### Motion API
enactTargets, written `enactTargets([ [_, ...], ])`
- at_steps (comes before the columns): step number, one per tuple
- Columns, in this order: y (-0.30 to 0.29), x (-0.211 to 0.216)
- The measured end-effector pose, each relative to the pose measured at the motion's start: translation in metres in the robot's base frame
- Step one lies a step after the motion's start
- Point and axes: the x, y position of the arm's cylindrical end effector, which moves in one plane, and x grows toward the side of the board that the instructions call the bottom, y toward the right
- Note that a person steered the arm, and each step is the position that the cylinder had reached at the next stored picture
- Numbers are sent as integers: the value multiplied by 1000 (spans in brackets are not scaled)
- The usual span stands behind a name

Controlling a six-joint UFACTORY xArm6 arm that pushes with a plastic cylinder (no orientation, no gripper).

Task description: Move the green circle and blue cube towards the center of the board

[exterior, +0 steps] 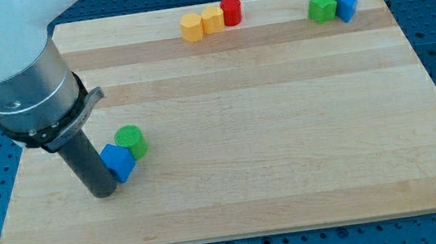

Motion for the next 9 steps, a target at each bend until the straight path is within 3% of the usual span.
enactTargets([
  [2,0,-3],
  [6,4,-51],
  [9,48,-77],
])
